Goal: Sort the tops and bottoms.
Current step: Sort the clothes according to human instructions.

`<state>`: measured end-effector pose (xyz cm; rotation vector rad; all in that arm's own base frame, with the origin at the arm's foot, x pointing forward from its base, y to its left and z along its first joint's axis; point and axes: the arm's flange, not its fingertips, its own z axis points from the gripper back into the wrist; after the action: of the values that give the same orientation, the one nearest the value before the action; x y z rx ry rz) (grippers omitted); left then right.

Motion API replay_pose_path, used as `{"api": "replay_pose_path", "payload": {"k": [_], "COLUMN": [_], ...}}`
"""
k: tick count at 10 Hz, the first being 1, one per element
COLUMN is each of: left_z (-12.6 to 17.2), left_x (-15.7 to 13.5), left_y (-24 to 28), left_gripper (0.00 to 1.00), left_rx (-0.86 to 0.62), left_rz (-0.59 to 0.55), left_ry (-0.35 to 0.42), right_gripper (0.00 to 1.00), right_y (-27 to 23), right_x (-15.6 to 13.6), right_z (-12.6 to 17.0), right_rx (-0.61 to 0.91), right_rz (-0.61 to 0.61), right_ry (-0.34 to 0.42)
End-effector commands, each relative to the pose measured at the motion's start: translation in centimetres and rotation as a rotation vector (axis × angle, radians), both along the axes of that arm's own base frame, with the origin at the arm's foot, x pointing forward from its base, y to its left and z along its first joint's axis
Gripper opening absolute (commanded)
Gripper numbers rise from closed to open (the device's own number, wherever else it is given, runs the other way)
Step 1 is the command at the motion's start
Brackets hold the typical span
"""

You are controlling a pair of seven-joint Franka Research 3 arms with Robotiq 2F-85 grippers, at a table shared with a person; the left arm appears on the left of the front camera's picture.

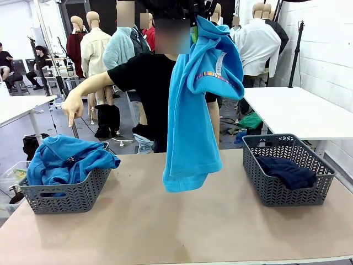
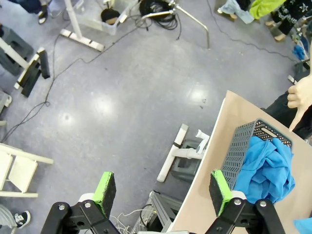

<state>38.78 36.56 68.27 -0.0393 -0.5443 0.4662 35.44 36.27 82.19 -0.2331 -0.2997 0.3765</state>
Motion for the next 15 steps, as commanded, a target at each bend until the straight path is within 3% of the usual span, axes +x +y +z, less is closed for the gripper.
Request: {"api": "replay_pose_path", "payload": {"k": [1, 10, 11, 13, 15], "left_z": [0.0, 0.0, 0.0, 0.0, 0.0], "left_x": [-0.2, -0.2, -0.2, -0.2, -0.2], "left_y": [0.0, 0.0, 0.0, 0.0, 0.0], "left_gripper": [1.00, 1.00, 1.00, 1.00, 1.00], "left_rx": [0.006, 0.006, 0.006, 0.006, 0.006], "left_rz": [0.002, 0.002, 0.002, 0.002, 0.002], "left_ry": [-0.009, -0.009, -0.009, -0.009, -0.009], "right_gripper": [0.00, 0.00, 0.00, 0.00, 0.00], "right_y": [-0.2, 0.0, 3.5, 12.8, 22.3], "right_x": [-0.1, 0.0, 1.1, 2.2, 3.7], "right_z": [0.0, 0.0, 2.4, 8.6, 15.7], "right_rx": [0.011, 0.000, -0.055, -0.076, 0.047], "right_rz": [0.014, 0.000, 0.025, 0.185, 0.221], "right_ry": [0.009, 0.000, -0.053, -0.183, -0.312]}}
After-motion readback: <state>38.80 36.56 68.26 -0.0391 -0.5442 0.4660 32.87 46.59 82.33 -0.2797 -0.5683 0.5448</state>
